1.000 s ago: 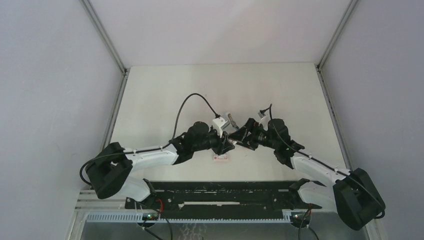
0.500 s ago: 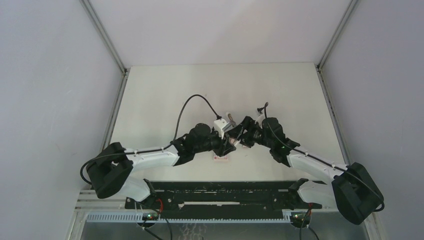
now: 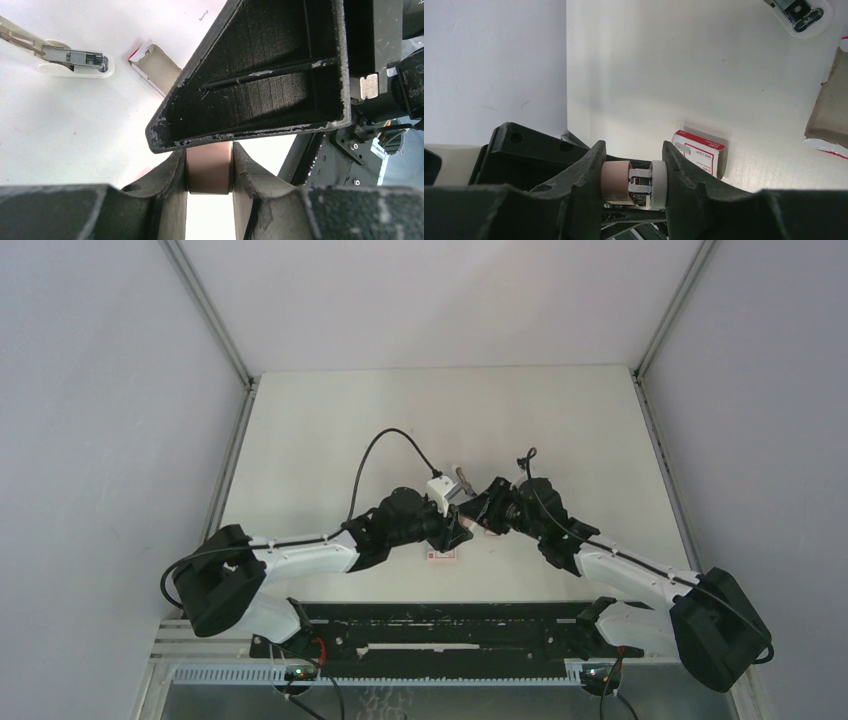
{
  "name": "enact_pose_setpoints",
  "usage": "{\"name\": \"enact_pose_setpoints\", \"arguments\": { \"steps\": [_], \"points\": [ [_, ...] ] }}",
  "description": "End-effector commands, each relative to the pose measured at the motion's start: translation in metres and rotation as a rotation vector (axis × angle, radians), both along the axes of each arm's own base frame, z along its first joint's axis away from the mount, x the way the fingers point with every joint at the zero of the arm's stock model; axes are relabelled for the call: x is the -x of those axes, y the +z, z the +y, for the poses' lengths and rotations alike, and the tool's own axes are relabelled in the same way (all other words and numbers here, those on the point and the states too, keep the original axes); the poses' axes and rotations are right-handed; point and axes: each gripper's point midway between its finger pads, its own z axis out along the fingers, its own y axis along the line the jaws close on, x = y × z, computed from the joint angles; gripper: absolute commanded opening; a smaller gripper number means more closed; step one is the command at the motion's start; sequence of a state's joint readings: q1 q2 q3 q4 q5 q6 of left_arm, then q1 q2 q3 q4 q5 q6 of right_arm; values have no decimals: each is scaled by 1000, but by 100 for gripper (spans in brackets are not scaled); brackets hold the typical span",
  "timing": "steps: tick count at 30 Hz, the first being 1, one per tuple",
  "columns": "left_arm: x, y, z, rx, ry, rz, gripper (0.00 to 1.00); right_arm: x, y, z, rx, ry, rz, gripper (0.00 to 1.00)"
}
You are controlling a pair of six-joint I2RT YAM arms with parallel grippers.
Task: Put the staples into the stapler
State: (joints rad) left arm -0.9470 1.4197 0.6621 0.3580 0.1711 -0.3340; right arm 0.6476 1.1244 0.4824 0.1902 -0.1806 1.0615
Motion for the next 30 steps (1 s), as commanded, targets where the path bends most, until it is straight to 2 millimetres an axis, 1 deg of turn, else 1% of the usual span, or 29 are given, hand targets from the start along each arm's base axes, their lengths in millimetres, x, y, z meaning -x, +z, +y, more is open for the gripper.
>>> {"name": "enact_pose_setpoints", "arguments": {
  "steps": [1,3,4,6,7,8,11,12,13,14,15,16,19,22,26,27,28,29,30],
  "points": [
    [-20,39,-13,84,56,-66,0,-1,29,10,-52,31,-63,1],
    [-23,40,-12,82,76,-69,0,3,31,14,-84,61,-39,34],
    [-24,41,-12,83,82,-69,0,6,32,17,-93,73,-33,47],
    [-26,42,-12,85,92,-69,0,9,34,19,-101,88,-30,55],
    [-26,42,-11,86,99,-67,0,10,35,19,-103,88,-32,62],
    [-27,41,-11,86,100,-65,0,11,36,19,-102,89,-36,64],
    [-26,43,-13,92,88,-66,0,15,37,19,-100,100,-34,66],
    [-26,43,-14,90,87,-65,0,15,37,18,-101,99,-28,59],
    [-26,42,-14,88,90,-67,0,16,36,18,-102,101,-23,44],
    [-27,42,-14,83,91,-69,0,17,37,20,-105,108,-22,27],
    [-28,42,-15,80,87,-74,0,18,37,21,-110,118,-20,4],
    [-28,42,-15,74,85,-76,0,19,36,22,-110,115,-13,0],
    [-30,41,-17,69,89,-76,0,18,33,21,-95,82,-22,0],
    [-32,39,-16,65,97,-78,0,16,39,16,-88,37,-56,0],
    [-30,41,-14,57,86,-94,0,15,47,11,-106,45,-73,0],
    [-30,41,-12,51,83,-100,0,14,47,8,-99,38,-75,0],
    [-29,42,-10,45,79,-104,0,15,45,4,-86,33,-72,6],
    [-27,41,-9,36,68,-106,0,14,45,1,-78,24,-76,21],
    [-25,41,-9,33,56,-108,0,14,47,-1,-79,21,-85,38]
  ]
}}
